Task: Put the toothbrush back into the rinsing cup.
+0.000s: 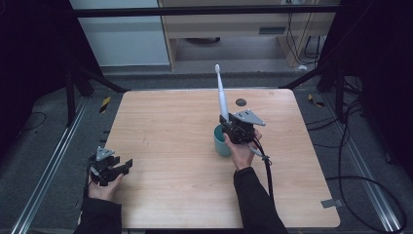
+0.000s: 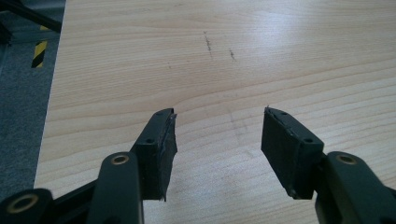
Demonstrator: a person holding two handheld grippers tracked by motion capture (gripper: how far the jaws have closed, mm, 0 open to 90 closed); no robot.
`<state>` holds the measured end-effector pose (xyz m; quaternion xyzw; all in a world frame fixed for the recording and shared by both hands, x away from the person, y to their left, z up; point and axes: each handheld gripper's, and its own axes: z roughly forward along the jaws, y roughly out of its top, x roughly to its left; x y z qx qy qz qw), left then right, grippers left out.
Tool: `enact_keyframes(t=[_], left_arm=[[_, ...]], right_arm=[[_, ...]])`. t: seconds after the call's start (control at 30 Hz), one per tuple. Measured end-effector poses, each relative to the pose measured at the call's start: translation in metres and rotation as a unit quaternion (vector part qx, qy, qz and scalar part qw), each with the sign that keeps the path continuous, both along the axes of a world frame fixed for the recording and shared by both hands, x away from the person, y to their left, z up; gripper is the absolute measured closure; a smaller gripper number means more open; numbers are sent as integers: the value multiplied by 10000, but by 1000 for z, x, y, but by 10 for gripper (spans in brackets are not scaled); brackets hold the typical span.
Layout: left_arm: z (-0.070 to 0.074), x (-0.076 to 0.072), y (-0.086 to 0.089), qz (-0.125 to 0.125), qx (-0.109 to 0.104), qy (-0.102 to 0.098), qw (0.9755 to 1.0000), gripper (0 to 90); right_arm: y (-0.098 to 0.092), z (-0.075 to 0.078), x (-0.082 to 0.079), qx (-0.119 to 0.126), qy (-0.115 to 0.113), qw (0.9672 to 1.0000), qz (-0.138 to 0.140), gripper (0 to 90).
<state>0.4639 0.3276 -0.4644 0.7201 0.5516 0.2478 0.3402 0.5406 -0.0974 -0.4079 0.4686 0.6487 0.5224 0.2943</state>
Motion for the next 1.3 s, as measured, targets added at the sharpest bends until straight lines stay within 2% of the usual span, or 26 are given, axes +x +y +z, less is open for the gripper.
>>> enact_keyframes(t=[0.43,0.73,0.93,0.97,1.03,1.3], left_arm=[[0,0,0,2,9,-3,10000,444],[0,0,0,0,11,-2,10000,444],[0,0,-1,-3,13,3,10000,444],[0,0,-1,-4,14,1,10000,444],[0,0,-1,-3,13,1,10000,444],[-1,0,-1,-3,10,3,10000,444]], right_arm=[[-3,-20,3,-56,232,9997,-78,665],[0,-33,0,-90,248,9996,-140,664],[2,-36,-2,-207,251,9993,-165,664],[4,-38,-3,-315,262,9990,-200,664],[4,-39,-3,-343,263,9989,-195,663],[2,-44,-3,-321,420,9984,-203,662]])
